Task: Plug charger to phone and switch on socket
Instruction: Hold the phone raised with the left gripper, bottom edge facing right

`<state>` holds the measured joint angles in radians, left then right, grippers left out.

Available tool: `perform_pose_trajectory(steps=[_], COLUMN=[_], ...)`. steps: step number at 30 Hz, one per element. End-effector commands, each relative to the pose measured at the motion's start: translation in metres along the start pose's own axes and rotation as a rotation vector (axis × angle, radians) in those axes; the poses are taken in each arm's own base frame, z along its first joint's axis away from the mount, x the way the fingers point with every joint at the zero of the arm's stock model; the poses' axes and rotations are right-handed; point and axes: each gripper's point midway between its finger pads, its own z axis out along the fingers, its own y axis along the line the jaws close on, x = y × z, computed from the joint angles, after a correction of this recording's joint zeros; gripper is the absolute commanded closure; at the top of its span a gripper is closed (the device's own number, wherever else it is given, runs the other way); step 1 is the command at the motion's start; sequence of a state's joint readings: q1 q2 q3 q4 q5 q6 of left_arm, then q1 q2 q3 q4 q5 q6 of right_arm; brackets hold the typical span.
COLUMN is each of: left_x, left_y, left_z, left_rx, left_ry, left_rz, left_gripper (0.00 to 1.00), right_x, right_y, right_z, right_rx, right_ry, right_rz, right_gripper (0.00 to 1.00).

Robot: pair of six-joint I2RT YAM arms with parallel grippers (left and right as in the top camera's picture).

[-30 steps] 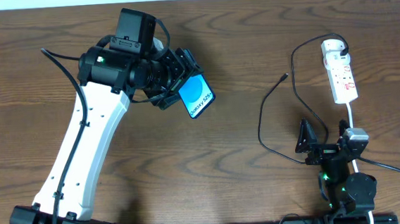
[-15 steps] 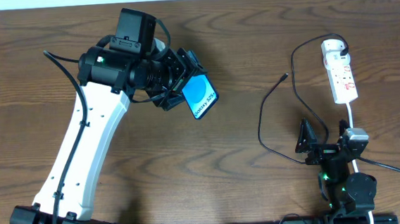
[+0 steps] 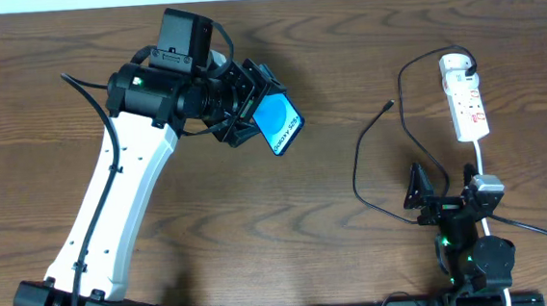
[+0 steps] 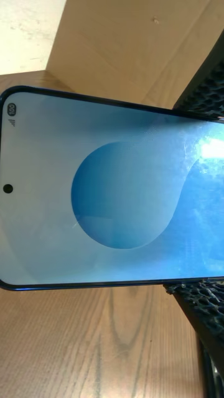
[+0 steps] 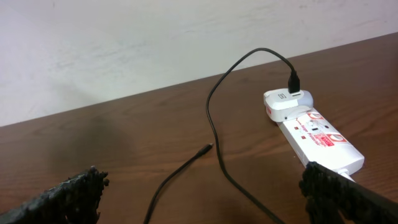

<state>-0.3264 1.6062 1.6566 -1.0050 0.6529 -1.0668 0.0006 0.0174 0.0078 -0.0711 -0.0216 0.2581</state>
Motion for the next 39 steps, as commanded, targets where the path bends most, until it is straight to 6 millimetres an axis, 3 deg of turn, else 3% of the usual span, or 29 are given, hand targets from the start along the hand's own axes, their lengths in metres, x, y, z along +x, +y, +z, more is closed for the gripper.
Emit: perform_pose_trajectory(steps=[1,24,39], left_x=[0.007,-0.001,-0.047], left_y=[-0.014,-0.013,0.006], left_z=[-0.012,-0.012,-0.021], left_rx=[0.051,0.041,-0.103], left_ry=[0.007,-0.039,-0.304], left_rz=[0.001,0.025,0.199], left_gripper=[0.34,0.34,0.34], right_x=[0.001,0.001,0.0], right_y=[0.0,0.0,0.0], right_z=[0.0,0.0,0.0], right_rx=[0.001,0.0,0.0], right_ry=[0.0,0.0,-0.002], right_rz=[-0.013,-0.012,-0.013], right_gripper=[0.01,0.01,0.01])
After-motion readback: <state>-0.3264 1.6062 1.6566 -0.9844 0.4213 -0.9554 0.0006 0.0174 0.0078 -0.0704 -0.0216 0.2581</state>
